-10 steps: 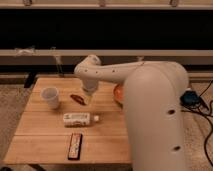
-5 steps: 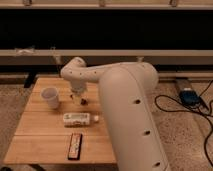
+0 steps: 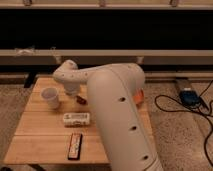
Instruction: Place the pepper on the white sponge
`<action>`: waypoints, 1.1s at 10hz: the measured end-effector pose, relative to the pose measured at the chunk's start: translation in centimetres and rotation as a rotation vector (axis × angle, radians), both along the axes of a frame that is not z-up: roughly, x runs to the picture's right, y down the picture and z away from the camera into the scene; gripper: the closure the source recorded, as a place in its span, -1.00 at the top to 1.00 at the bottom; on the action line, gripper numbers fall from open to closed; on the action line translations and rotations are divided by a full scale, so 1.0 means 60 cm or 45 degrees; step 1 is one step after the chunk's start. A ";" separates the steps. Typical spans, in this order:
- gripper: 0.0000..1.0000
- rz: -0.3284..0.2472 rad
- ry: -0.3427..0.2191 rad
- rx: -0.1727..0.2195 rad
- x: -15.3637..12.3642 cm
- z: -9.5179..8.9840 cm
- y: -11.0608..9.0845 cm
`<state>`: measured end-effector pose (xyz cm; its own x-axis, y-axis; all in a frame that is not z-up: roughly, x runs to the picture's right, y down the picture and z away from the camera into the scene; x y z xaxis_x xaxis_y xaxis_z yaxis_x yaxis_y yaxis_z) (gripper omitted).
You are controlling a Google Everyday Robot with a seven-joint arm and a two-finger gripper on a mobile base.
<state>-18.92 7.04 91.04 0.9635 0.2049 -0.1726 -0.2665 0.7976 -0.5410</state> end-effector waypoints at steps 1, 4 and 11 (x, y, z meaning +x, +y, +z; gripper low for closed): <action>0.39 -0.015 0.005 -0.004 -0.009 0.008 0.003; 0.39 0.000 0.042 -0.021 -0.004 0.036 -0.005; -0.27 0.054 0.082 -0.059 0.030 0.047 -0.020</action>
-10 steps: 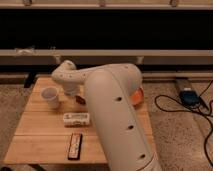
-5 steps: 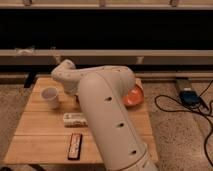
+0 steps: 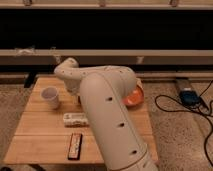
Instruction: Place the pepper on the white sponge
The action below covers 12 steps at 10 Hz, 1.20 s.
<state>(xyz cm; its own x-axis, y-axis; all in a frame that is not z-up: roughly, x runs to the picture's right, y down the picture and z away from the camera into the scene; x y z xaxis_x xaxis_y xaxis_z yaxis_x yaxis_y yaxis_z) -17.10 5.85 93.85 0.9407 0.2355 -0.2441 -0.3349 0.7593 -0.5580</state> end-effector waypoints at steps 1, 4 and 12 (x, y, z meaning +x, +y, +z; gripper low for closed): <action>-0.43 0.005 0.009 -0.006 0.008 0.001 0.001; -0.97 0.022 0.026 -0.020 0.040 -0.010 0.008; -1.00 0.107 -0.080 0.084 0.167 -0.136 -0.019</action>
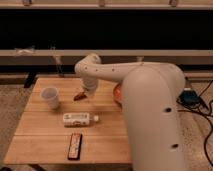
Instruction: Place the pepper on the white sponge
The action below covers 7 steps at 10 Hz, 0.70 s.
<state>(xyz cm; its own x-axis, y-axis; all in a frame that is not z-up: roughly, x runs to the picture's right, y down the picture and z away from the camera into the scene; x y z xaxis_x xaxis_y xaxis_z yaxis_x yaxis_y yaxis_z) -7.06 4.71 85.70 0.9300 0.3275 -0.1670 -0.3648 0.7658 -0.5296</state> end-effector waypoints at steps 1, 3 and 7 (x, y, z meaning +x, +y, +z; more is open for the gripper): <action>-0.99 0.011 -0.004 0.029 0.030 -0.013 0.007; -0.70 0.010 -0.047 0.072 0.060 -0.022 0.014; 0.11 -0.095 -0.204 0.056 0.022 -0.007 -0.005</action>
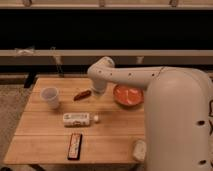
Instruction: Place the pepper on the white sponge
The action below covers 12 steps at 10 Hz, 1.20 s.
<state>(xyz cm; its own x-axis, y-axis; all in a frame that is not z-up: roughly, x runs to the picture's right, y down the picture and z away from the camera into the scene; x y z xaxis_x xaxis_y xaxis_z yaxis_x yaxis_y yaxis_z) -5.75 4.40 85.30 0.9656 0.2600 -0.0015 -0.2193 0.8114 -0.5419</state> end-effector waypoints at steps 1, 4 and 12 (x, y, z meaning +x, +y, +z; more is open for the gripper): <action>0.32 -0.031 -0.038 -0.013 -0.025 0.010 -0.011; 0.60 -0.109 -0.120 -0.031 -0.090 0.043 -0.036; 0.60 -0.288 -0.143 0.045 -0.168 0.117 -0.029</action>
